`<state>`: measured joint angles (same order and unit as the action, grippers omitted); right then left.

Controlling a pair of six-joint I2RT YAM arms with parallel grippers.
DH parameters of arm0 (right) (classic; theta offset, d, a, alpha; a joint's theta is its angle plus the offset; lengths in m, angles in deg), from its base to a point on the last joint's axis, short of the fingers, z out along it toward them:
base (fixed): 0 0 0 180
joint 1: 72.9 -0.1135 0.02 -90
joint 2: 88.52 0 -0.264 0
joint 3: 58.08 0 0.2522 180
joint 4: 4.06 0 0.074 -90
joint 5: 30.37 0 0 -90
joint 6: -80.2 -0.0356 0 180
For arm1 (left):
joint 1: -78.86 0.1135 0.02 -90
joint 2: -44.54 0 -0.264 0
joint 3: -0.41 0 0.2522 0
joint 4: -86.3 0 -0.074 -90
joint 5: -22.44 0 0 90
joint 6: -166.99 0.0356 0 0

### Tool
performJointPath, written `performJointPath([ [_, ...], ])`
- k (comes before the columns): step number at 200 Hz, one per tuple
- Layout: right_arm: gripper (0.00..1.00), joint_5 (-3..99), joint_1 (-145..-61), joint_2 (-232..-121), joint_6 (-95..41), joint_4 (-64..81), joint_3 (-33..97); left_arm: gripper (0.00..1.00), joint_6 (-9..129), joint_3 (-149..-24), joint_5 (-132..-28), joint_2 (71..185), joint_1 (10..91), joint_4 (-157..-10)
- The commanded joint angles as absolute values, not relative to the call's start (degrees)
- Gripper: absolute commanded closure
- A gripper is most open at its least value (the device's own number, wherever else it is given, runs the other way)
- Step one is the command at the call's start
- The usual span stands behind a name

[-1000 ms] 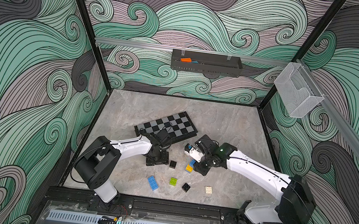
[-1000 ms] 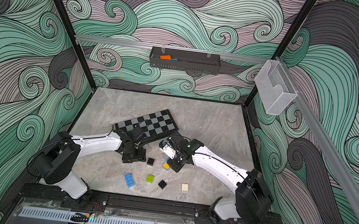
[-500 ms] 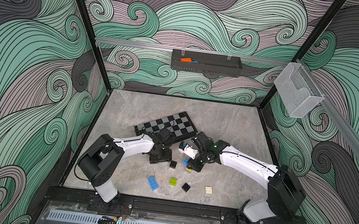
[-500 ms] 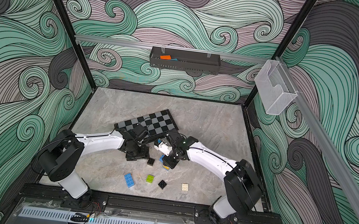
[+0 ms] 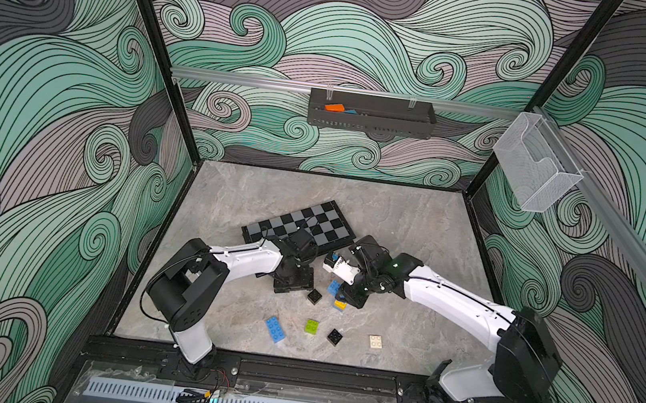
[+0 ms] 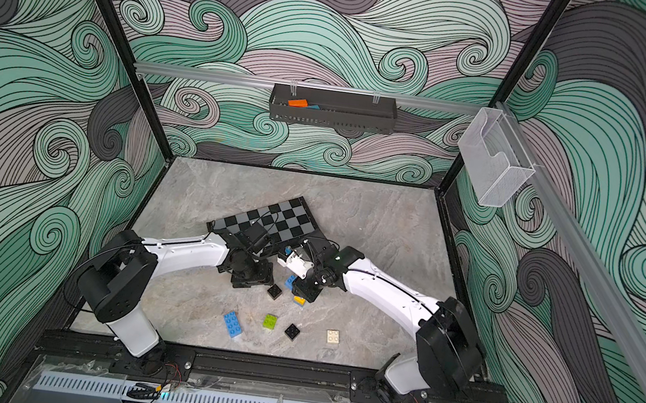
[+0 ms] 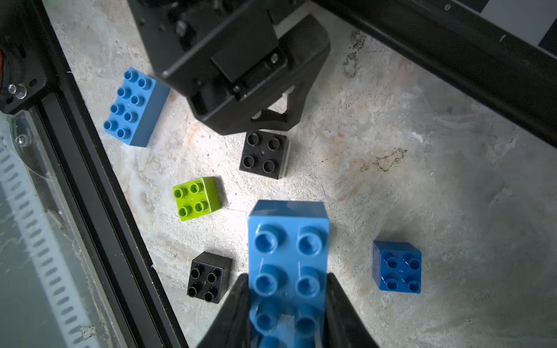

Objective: Assemble a giraffe with lego
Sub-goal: Move the lego brick at the center of the board.

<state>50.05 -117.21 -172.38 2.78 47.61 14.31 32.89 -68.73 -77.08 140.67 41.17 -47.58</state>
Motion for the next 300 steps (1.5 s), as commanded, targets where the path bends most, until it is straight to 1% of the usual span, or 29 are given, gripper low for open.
performJointPath([
  [1, 0.80, 48.89, -116.99, -170.96, 0.84, 48.19, 13.91, 0.25, 34.18, -68.18, -74.15, 137.48, 40.90, -41.54],
  [44, 0.80, 48.78, -117.11, -172.29, 1.38, 48.33, 15.33, 0.24, 32.98, -63.38, -75.66, 133.95, 40.05, -42.96],
  [86, 0.80, 48.36, -117.19, -172.15, 1.10, 48.36, 15.48, 0.24, 30.16, -63.62, -77.48, 135.10, 37.41, -46.04],
  [151, 0.79, 49.39, -117.19, -170.80, 1.27, 49.55, 14.83, 0.24, 29.79, -66.38, -78.89, 139.69, 37.29, -49.01],
  [238, 0.79, 51.76, -117.11, -171.40, 1.35, 49.78, 15.09, 0.24, 29.37, -65.50, -81.23, 138.82, 37.03, -49.42],
  [300, 0.79, 52.01, -116.49, -171.10, 1.60, 49.94, 14.64, 0.24, 28.08, -65.59, -81.53, 139.09, 35.15, -49.88],
])
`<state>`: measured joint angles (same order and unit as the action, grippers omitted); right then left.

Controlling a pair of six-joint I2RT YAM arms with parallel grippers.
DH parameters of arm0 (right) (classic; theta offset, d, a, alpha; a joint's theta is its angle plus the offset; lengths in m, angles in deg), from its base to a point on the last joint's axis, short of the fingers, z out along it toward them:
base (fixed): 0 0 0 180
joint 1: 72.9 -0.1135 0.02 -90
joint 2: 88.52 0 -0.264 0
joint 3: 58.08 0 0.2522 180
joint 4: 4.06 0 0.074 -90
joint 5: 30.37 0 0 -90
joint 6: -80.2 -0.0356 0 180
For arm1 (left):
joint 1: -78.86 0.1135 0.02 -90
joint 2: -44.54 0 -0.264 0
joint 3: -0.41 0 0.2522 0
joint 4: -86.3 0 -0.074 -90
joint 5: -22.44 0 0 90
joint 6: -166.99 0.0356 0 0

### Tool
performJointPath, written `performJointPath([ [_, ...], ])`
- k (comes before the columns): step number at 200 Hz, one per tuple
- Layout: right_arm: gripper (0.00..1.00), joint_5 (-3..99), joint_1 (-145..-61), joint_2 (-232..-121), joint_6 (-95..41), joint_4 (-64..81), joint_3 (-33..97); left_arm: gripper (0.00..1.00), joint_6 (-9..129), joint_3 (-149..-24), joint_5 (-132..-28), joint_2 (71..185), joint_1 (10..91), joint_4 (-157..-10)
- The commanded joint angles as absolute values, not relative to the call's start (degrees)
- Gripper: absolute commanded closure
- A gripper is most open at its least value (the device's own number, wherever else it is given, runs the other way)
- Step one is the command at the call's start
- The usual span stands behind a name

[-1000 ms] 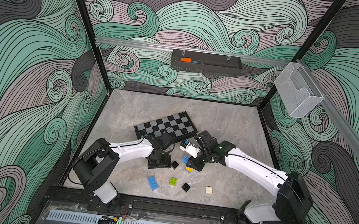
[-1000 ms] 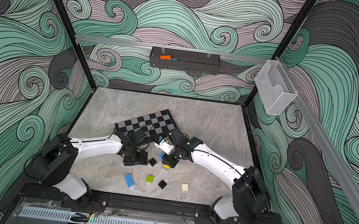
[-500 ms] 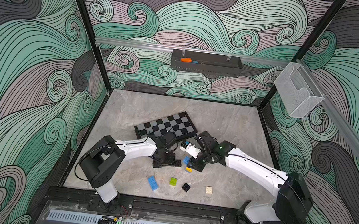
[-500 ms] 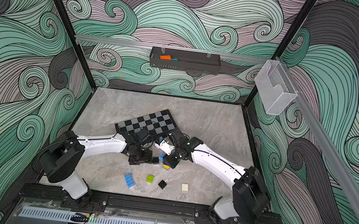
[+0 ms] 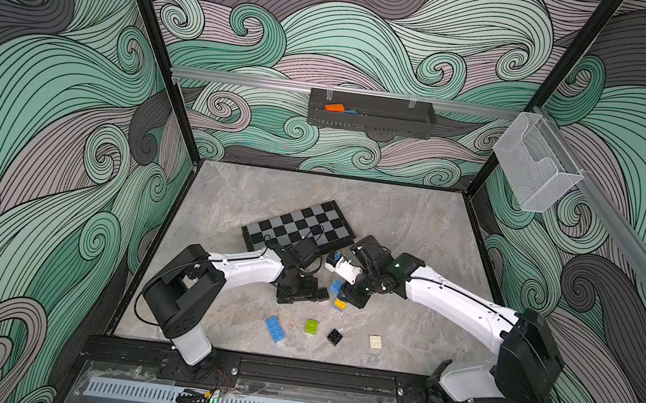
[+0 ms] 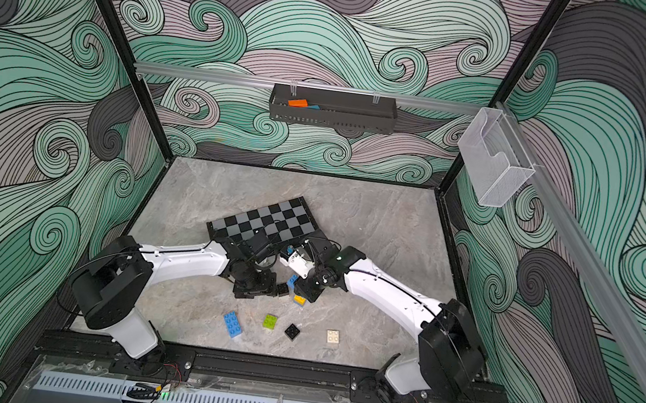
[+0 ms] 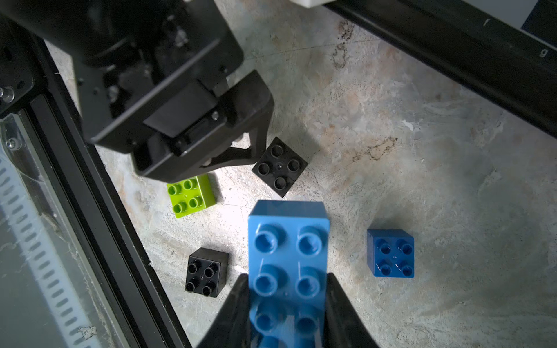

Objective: Assemble a giraffe with lego
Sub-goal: Move the lego brick at the center of the board.

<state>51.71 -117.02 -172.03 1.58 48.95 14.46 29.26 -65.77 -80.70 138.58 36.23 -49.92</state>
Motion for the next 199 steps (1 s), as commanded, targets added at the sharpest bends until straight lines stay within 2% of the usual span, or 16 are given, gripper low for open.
performJointPath([
  [1, 0.79, 52.04, -116.49, -171.12, 1.62, 49.99, 14.61, 0.24, 28.06, -65.62, -81.53, 139.10, 35.12, -49.88],
  [167, 0.79, 52.87, -115.88, -170.00, 1.71, 51.86, 14.06, 0.25, 25.75, -65.64, -84.50, 141.67, 33.60, -55.42],
  [199, 0.79, 52.69, -115.92, -170.89, 2.15, 52.25, 15.05, 0.26, 26.21, -65.67, -78.66, 136.74, 33.77, -51.32],
])
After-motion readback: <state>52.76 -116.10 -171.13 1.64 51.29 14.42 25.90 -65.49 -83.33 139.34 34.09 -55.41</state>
